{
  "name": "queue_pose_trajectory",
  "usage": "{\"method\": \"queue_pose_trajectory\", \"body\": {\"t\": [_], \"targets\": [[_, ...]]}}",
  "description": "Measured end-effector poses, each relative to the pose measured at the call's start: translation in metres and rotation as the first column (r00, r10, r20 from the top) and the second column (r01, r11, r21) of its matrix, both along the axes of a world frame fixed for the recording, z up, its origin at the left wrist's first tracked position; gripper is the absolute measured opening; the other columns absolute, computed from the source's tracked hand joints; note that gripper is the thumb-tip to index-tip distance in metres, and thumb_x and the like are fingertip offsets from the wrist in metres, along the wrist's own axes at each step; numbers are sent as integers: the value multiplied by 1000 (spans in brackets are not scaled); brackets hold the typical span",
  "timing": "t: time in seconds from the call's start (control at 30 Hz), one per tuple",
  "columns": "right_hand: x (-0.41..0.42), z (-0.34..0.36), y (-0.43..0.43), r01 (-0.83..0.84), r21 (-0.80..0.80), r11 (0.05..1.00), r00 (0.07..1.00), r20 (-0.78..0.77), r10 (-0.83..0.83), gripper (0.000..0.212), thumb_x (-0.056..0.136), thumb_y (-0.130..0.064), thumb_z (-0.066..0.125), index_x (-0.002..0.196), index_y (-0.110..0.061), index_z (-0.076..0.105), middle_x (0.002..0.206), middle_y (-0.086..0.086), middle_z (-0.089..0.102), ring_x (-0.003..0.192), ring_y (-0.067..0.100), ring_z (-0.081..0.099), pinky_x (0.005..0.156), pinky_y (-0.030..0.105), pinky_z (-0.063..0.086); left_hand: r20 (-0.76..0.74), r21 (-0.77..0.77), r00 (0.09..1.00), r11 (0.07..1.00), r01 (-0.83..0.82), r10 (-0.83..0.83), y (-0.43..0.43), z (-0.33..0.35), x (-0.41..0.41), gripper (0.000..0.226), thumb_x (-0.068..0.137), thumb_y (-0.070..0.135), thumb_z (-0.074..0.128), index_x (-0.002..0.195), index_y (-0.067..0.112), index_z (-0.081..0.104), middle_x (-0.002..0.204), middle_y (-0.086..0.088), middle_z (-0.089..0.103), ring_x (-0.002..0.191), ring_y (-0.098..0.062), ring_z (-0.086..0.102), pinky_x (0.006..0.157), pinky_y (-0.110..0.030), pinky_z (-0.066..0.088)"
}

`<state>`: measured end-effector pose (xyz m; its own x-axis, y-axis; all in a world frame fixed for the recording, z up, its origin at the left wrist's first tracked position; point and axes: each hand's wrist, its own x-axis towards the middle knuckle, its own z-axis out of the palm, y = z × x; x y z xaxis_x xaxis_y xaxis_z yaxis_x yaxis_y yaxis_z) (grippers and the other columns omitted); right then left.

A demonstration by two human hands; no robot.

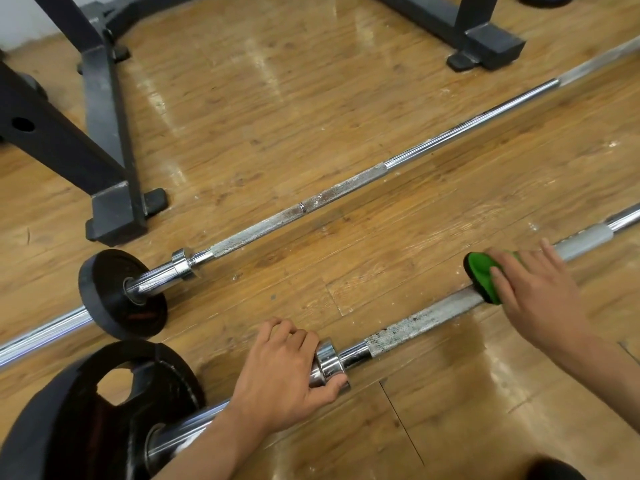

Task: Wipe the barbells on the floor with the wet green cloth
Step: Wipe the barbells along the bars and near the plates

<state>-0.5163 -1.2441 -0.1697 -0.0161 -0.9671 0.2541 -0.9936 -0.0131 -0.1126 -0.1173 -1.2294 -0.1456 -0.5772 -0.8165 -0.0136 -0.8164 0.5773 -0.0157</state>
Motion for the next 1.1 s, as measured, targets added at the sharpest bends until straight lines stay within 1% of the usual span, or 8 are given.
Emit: {"method": "queue_pose_trajectory", "body": {"t": [0.17,0.3,0.43,0.53,0.6,0.77,0.9,1.1], "targets": [[45,-7,7,122,-26,992,983,140,-117,41,102,-25,40,128,-4,63,100,20,63,100,39,58,126,54,21,-17,-9,1000,1000,9,-9,0,0,1,72,99,75,23,85,19,67,72,4,63,77,-22,55,93,-42,35],[92,-10,24,-32,-36,999,981,191,38,38,102,-24,41,128,-9,64,100,10,66,95,30,61,125,49,24,-35,-8,999,1000,8,-9,0,-1,1,72,99,75,24,84,19,66,72,4,62,77,-22,54,93,-41,36],[141,-13,40,-217,-31,976,952,216,219,32,102,-25,47,132,-21,55,100,-1,65,94,19,61,124,45,24,-31,-17,999,1000,6,-6,-1,1,0,73,99,75,22,85,20,67,72,5,62,76,-21,54,93,-41,36],[174,-11,49,-315,-15,949,928,204,311,33,101,-31,47,133,-25,54,101,-4,66,94,16,64,124,41,29,-17,-28,1000,1000,9,-9,-2,0,0,73,99,75,22,84,20,67,71,4,62,76,-22,55,91,-41,36],[186,-10,53,-369,-13,929,914,176,366,38,98,-30,55,136,-25,53,101,-3,65,95,16,64,123,42,32,-14,-23,1000,1000,8,-9,-2,0,0,71,99,74,23,82,20,65,71,4,62,76,-23,55,91,-41,36],[162,-11,44,-487,-21,873,872,51,488,36,104,-33,47,139,-25,52,101,-2,61,97,18,61,126,39,21,-1,-19,1000,1000,0,0,-3,-1,1,72,99,75,21,82,20,65,71,4,62,77,-23,55,91,-42,36],[144,-14,42,-469,-53,881,881,33,471,38,103,-34,44,138,-23,53,106,1,63,102,21,62,129,40,15,-2,-31,1000,999,7,-8,-2,-1,0,73,99,76,22,82,20,65,70,4,61,76,-22,55,91,-42,36],[95,-14,33,-404,-73,912,913,20,407,41,108,-38,38,141,-18,50,109,5,65,107,26,63,129,46,15,-15,-45,1000,999,11,-12,-1,-3,2,72,100,75,24,82,20,66,70,5,60,75,-22,54,92,-42,37]]}}
